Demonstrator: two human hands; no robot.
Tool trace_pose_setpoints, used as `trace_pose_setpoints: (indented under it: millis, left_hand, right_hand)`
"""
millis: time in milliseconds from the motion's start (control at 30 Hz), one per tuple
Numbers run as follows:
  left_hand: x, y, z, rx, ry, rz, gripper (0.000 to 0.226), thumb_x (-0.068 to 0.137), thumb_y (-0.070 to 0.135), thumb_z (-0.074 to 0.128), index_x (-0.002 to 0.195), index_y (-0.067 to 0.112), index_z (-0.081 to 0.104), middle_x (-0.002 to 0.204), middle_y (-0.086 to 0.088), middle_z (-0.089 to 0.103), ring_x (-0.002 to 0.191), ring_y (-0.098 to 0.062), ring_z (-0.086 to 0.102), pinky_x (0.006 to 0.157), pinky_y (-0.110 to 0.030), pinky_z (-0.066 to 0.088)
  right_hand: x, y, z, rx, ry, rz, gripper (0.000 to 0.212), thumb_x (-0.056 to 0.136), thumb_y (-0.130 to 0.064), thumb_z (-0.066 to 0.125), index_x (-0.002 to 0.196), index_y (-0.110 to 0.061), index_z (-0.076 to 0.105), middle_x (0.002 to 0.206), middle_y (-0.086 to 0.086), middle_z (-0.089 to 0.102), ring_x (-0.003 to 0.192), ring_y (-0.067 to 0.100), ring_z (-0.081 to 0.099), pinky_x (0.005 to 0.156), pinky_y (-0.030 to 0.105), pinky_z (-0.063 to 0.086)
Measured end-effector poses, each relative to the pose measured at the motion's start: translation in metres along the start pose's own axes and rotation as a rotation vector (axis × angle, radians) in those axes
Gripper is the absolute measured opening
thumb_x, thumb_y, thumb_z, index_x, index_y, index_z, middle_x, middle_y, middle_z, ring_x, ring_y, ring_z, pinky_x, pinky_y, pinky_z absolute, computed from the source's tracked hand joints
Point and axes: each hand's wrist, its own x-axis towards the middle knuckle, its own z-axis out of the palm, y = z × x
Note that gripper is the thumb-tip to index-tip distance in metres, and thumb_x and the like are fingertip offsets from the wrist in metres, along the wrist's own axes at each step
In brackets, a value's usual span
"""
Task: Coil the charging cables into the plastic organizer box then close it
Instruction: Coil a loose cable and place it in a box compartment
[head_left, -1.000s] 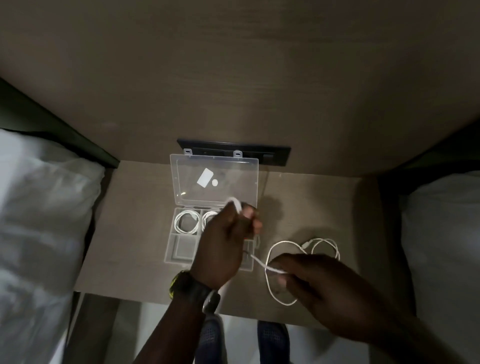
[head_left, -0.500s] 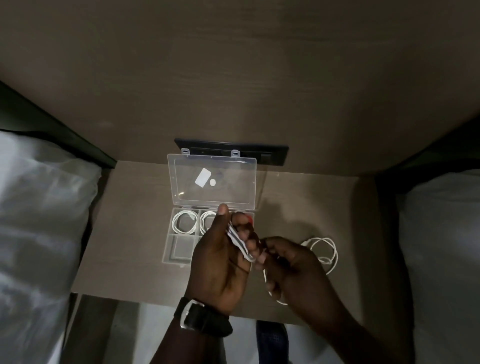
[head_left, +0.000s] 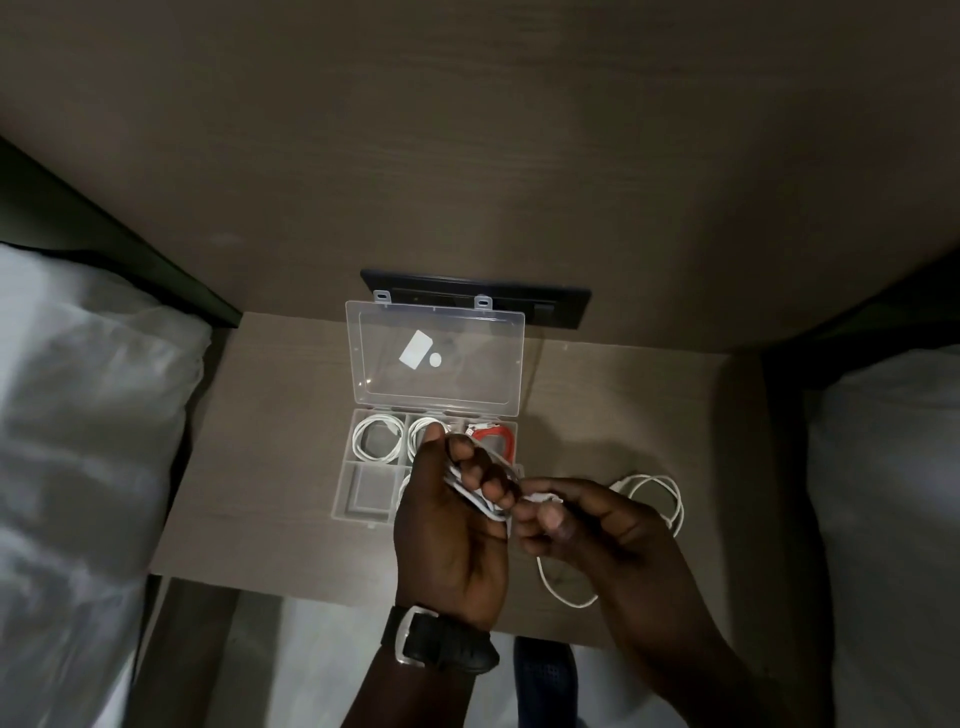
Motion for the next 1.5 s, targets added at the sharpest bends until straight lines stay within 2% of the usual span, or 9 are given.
trace_pose_setpoints:
  millis: [133, 267, 400, 633, 767, 900, 1267, 1367, 1500]
  left_hand:
    - [-0.004, -0.005, -0.003, 0.038, 0.014, 0.008, 0.037, 0.095, 0.036, 0.049, 0.072, 0.012, 0.066, 0.057, -0.001, 0.059, 0.052, -0.015, 0.059, 0.052, -0.025, 0.054]
    - [-0.010, -0.017, -0.007, 0.016, 0.032, -0.001, 0.039, 0.096, 0.029, 0.044, 0.098, 0.003, 0.072, 0.099, -0.016, 0.075, 0.094, -0.025, 0.072, 0.078, -0.031, 0.060]
    - [-0.015, -0.022, -0.005, 0.084, 0.066, -0.010, 0.046, 0.090, 0.029, 0.048, 0.123, -0.001, 0.060, 0.122, -0.019, 0.067, 0.116, -0.025, 0.063, 0.097, -0.035, 0.051]
    - [-0.018, -0.023, -0.008, 0.454, 0.155, 0.087, 0.033, 0.096, 0.031, 0.047, 0.109, 0.013, 0.072, 0.111, -0.005, 0.075, 0.107, -0.016, 0.068, 0.089, -0.040, 0.051]
    - [-0.020, -0.028, -0.023, 0.522, 0.200, 0.041, 0.033, 0.095, 0.033, 0.049, 0.095, 0.016, 0.077, 0.103, -0.006, 0.077, 0.099, -0.018, 0.071, 0.084, -0.036, 0.053]
    - [-0.015, -0.036, -0.042, 0.661, 0.252, -0.038, 0.040, 0.097, 0.038, 0.045, 0.089, 0.016, 0.077, 0.096, -0.011, 0.077, 0.097, -0.026, 0.071, 0.091, -0.046, 0.052]
    - [0.008, -0.043, -0.066, 0.897, 0.250, -0.207, 0.022, 0.090, 0.031, 0.054, 0.083, 0.012, 0.062, 0.075, -0.007, 0.069, 0.072, -0.018, 0.068, 0.060, -0.033, 0.052]
    - [0.011, -0.042, -0.063, 0.973, 0.220, -0.214, 0.027, 0.086, 0.036, 0.055, 0.079, 0.010, 0.059, 0.081, -0.015, 0.067, 0.082, -0.027, 0.066, 0.082, -0.050, 0.052]
    - [0.011, -0.040, -0.055, 0.963, 0.177, -0.207, 0.023, 0.093, 0.027, 0.054, 0.089, 0.006, 0.061, 0.094, -0.014, 0.070, 0.093, -0.023, 0.068, 0.089, -0.042, 0.051]
  right_hand:
    - [0.006, 0.006, 0.001, -0.126, 0.063, -0.134, 0.011, 0.085, -0.022, 0.070, 0.084, -0.014, 0.077, 0.077, 0.007, 0.069, 0.073, 0.018, 0.066, 0.071, 0.023, 0.052]
    - [0.018, 0.018, 0.005, -0.285, 0.277, -0.303, 0.004, 0.079, -0.019, 0.077, 0.077, -0.022, 0.075, 0.080, -0.002, 0.062, 0.075, 0.011, 0.064, 0.068, 0.017, 0.047]
    - [0.019, 0.029, 0.013, -0.230, 0.366, -0.299, 0.036, 0.077, -0.003, 0.079, 0.091, -0.033, 0.065, 0.079, -0.003, 0.069, 0.072, 0.010, 0.068, 0.065, 0.019, 0.053]
    - [0.009, 0.036, 0.020, -0.597, 0.129, -0.372, 0.023, 0.092, -0.033, 0.060, 0.113, -0.035, 0.069, 0.104, -0.020, 0.067, 0.100, 0.001, 0.065, 0.080, 0.016, 0.051]
    - [0.013, 0.041, 0.012, -0.740, -0.023, -0.289, 0.041, 0.080, -0.012, 0.070, 0.110, -0.039, 0.065, 0.095, -0.015, 0.068, 0.087, 0.002, 0.066, 0.072, 0.027, 0.056]
    - [0.017, 0.050, 0.011, -0.908, -0.106, -0.284, 0.022, 0.083, -0.013, 0.066, 0.099, -0.026, 0.069, 0.091, -0.010, 0.071, 0.083, 0.001, 0.065, 0.071, 0.027, 0.054]
    - [0.031, 0.082, 0.014, -0.848, -0.017, 0.029, 0.023, 0.067, -0.017, 0.047, 0.065, -0.020, 0.070, 0.060, -0.006, 0.068, 0.060, 0.003, 0.065, 0.055, 0.026, 0.052]
    - [0.037, 0.088, 0.015, -0.866, 0.039, -0.019, 0.025, 0.068, -0.016, 0.047, 0.046, -0.024, 0.056, 0.046, -0.007, 0.058, 0.049, 0.004, 0.058, 0.049, 0.022, 0.039]
    - [0.046, 0.095, 0.016, -0.861, 0.144, -0.090, 0.030, 0.076, -0.020, 0.050, 0.055, -0.007, 0.067, 0.051, 0.009, 0.065, 0.051, 0.020, 0.063, 0.046, 0.025, 0.033]
